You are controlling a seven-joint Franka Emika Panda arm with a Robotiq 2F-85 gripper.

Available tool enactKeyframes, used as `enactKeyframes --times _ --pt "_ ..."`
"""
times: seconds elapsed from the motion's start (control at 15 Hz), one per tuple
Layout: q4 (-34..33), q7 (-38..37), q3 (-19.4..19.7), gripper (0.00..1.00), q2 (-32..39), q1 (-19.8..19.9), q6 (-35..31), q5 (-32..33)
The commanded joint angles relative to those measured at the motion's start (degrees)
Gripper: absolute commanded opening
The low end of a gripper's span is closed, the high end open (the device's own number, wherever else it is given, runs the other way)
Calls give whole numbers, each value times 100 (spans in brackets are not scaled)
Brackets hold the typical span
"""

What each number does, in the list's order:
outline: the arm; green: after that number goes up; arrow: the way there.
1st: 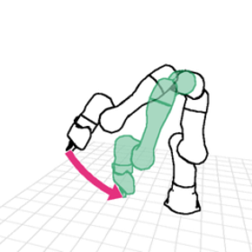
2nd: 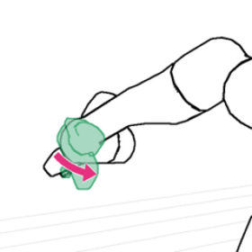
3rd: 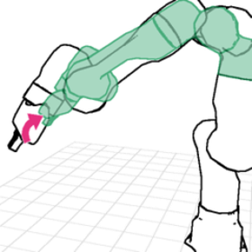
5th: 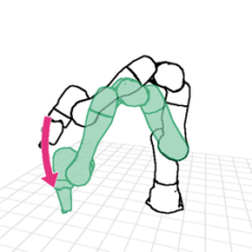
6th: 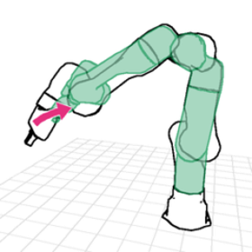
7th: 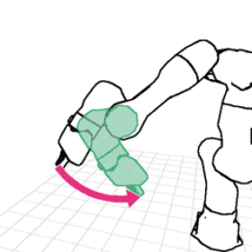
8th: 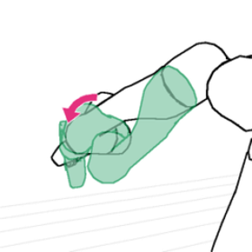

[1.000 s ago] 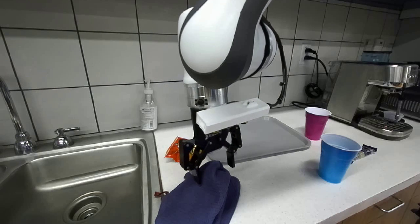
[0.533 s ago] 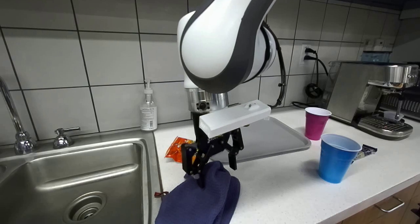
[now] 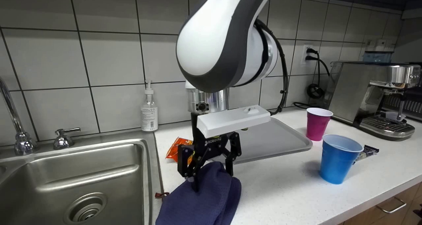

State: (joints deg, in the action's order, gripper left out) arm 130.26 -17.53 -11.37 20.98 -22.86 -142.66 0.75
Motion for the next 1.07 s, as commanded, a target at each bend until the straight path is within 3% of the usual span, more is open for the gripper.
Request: enactKeyframes --times 0.0,0.47,1.0 --pt "-3 76 -84 100 99 87 -272 -73" --pt "25 -159 87 100 340 -111 -1056 124" --pt "57 -267 331 100 488 -326 -1221 342"
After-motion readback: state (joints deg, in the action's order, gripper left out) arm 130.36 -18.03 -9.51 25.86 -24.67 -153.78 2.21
